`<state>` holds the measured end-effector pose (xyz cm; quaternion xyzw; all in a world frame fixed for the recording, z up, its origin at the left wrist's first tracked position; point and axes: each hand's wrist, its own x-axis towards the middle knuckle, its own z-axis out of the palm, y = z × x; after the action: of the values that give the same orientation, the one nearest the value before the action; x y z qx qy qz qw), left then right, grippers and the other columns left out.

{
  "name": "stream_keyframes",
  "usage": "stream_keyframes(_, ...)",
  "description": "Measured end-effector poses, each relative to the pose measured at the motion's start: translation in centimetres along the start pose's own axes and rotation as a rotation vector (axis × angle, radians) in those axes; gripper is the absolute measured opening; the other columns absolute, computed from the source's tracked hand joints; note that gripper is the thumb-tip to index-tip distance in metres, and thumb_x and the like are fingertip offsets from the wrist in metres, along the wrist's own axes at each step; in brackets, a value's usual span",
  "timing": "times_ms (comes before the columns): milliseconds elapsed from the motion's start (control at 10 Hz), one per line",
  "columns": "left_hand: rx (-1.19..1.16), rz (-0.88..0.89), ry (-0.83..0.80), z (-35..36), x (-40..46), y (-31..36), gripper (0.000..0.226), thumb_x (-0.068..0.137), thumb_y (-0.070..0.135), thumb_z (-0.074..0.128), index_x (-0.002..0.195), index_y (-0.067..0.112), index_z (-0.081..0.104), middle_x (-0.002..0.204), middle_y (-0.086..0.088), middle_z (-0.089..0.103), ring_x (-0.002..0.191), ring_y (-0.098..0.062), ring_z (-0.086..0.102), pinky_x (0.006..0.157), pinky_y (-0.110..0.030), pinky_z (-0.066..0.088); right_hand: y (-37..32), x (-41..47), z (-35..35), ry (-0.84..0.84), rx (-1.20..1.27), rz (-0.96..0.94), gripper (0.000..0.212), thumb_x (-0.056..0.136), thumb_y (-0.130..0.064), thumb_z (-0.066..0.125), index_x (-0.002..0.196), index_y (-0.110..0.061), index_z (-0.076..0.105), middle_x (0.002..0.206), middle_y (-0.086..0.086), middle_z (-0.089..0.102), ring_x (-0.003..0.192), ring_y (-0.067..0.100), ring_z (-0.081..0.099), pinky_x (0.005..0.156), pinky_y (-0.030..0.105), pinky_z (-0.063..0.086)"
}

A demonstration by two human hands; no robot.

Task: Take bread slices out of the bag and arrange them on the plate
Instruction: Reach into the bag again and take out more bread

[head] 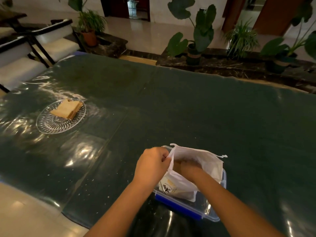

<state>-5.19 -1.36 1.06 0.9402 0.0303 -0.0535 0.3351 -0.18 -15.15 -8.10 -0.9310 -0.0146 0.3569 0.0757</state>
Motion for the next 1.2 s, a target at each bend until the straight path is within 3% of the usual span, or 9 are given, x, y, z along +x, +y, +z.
stream_keyframes(200, 0.001, 0.008, -0.026, -0.4, -0.2, 0.0, 0.017, 0.083, 0.020, 0.062, 0.067, 0.026, 0.061, 0.061, 0.007, 0.058, 0.051, -0.005, 0.053, 0.050, -0.012, 0.032, -0.4, 0.0, 0.6, 0.091, 0.037, 0.013, 0.055, 0.088, -0.047, 0.047, 0.135, -0.020, 0.036, 0.141, 0.011, 0.041, 0.128, 0.031, 0.040, 0.109, 0.046, 0.028)
stream_keyframes(300, 0.014, 0.009, -0.019, -0.5, -0.4, 0.1, 0.029, 0.082, 0.019, 0.062, 0.058, 0.031, 0.052, 0.056, 0.010, 0.052, 0.048, -0.004, 0.049, 0.048, -0.011, 0.030, -0.7, -0.6, 0.3, 0.085, -0.004, -0.016, 0.037, 0.091, -0.027, 0.046, 0.124, -0.011, 0.050, 0.133, 0.017, 0.051, 0.122, 0.035, 0.047, 0.103, 0.046, 0.035)
stream_keyframes(400, 0.013, 0.000, -0.011, -0.6, -0.4, 0.2, 0.040, 0.082, 0.019, 0.064, 0.050, 0.034, 0.044, 0.052, 0.011, 0.048, 0.045, -0.004, 0.046, 0.046, -0.009, 0.028, -0.8, -2.2, -1.2, 0.098, 0.050, -0.059, 0.018, 0.088, -0.015, 0.051, 0.080, -0.030, 0.058, 0.099, 0.023, 0.062, 0.092, 0.038, 0.057, 0.091, 0.050, 0.043)
stream_keyframes(500, -0.007, -0.003, -0.009, -0.6, -0.3, 0.3, 0.039, 0.081, 0.018, 0.064, 0.050, 0.032, 0.046, 0.051, 0.010, 0.048, 0.044, -0.004, 0.046, 0.044, -0.009, 0.028, 0.9, -2.3, -1.8, 0.003, 0.303, -0.371, 0.042, 0.080, -0.040, 0.062, 0.043, -0.034, 0.044, 0.072, 0.008, 0.064, 0.067, 0.025, 0.058, 0.077, 0.055, 0.046)
stream_keyframes(600, -0.039, 0.000, 0.005, -1.0, 0.0, 0.6, 0.030, 0.080, 0.016, 0.065, 0.053, 0.024, 0.055, 0.051, 0.007, 0.051, 0.044, -0.005, 0.045, 0.041, -0.009, 0.033, 2.7, -3.4, -3.0, -0.201, 0.756, -0.711, 0.020, 0.069, -0.053, 0.069, 0.088, -0.046, 0.069, 0.094, -0.017, 0.073, 0.087, 0.002, 0.066, 0.084, 0.038, 0.051)
stream_keyframes(700, -0.054, 0.014, 0.024, -1.5, 0.2, 0.7, 0.027, 0.079, 0.015, 0.065, 0.054, 0.022, 0.057, 0.052, 0.006, 0.054, 0.046, -0.005, 0.047, 0.041, -0.008, 0.037, 2.1, -5.8, -3.9, 0.035, 0.421, -0.428, 0.025, 0.076, -0.032, 0.070, 0.100, -0.025, 0.068, 0.102, -0.001, 0.071, 0.091, 0.015, 0.065, 0.084, 0.031, 0.050)
stream_keyframes(800, -0.047, 0.035, 0.038, -1.8, 0.5, 0.9, 0.032, 0.079, 0.018, 0.066, 0.053, 0.030, 0.054, 0.054, 0.008, 0.056, 0.048, -0.004, 0.052, 0.042, -0.009, 0.035, 2.0, -7.1, -5.1, 0.535, -0.144, -0.238, 0.014, 0.082, -0.020, 0.055, 0.089, -0.020, 0.068, 0.090, 0.001, 0.070, 0.081, 0.020, 0.063, 0.072, 0.030, 0.051)
stream_keyframes(1000, -0.135, 0.009, -0.031, -1.8, 1.0, 1.2, 0.002, 0.079, 0.022, 0.070, 0.077, 0.024, 0.069, 0.065, 0.006, 0.066, 0.059, 0.000, 0.062, 0.056, -0.014, 0.052, 4.2, -11.0, -9.3, 0.622, 0.147, -0.294, 0.015, 0.077, -0.017, 0.056, 0.082, -0.026, 0.067, 0.086, -0.005, 0.068, 0.080, 0.018, 0.062, 0.069, 0.033, 0.052)
stream_keyframes(1200, -0.234, 0.185, -0.021, -4.7, 2.3, 1.9, 0.079, 0.066, 0.039, 0.078, 0.134, 0.037, 0.040, 0.124, 0.022, 0.050, 0.110, 0.008, 0.048, 0.093, -0.012, 0.037, 4.4, -14.5, -13.4, 0.638, 0.304, -0.370, 0.014, 0.077, -0.018, 0.063, 0.084, -0.027, 0.070, 0.083, -0.006, 0.070, 0.077, 0.011, 0.062, 0.067, 0.031, 0.053)
